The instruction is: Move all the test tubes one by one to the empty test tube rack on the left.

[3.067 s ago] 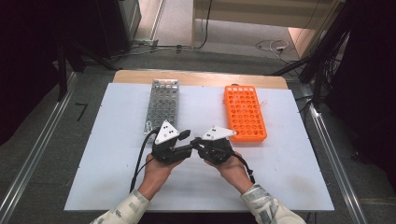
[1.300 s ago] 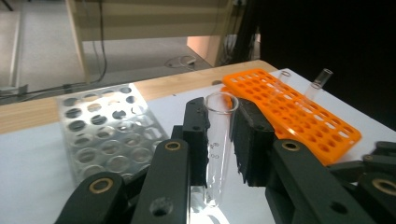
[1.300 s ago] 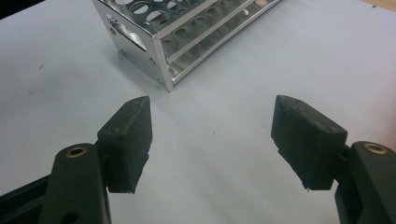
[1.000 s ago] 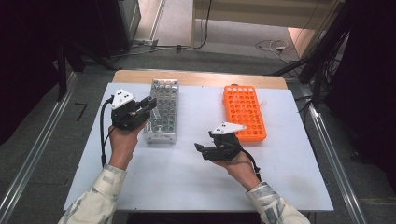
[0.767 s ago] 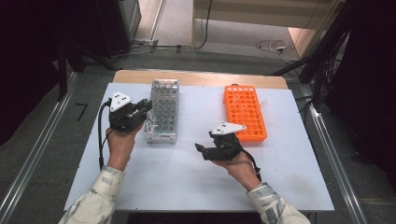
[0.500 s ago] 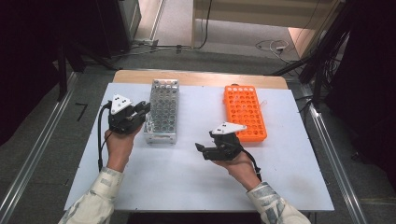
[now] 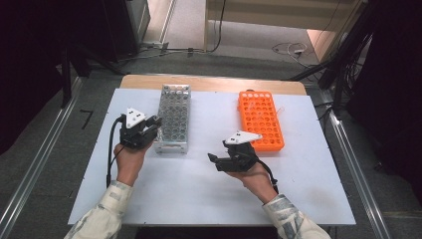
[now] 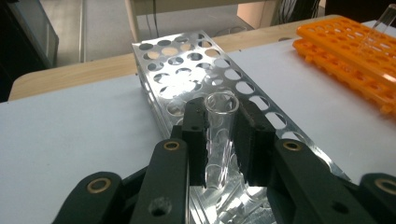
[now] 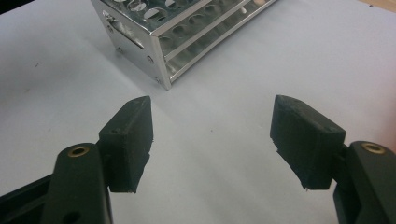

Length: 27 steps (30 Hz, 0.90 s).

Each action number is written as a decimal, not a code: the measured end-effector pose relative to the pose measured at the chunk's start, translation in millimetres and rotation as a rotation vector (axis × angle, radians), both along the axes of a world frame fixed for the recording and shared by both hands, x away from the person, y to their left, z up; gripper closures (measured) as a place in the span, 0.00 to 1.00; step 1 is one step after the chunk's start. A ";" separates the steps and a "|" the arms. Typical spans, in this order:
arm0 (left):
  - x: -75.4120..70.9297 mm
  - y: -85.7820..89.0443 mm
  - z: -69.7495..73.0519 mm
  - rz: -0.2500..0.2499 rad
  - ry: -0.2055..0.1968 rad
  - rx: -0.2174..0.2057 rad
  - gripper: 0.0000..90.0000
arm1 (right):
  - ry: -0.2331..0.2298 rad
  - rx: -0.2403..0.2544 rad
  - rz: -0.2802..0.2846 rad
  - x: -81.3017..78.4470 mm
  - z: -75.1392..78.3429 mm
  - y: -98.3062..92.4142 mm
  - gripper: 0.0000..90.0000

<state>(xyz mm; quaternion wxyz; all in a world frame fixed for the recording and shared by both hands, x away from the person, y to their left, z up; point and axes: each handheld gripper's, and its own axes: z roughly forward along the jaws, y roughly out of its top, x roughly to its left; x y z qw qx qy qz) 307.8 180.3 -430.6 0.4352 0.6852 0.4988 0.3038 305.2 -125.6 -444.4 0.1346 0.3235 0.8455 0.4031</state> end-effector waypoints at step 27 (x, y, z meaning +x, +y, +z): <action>-13.6 9.5 -0.2 0.042 0.013 -0.148 0.33 | -0.032 0.021 -0.104 11.8 8.7 -33.7 0.33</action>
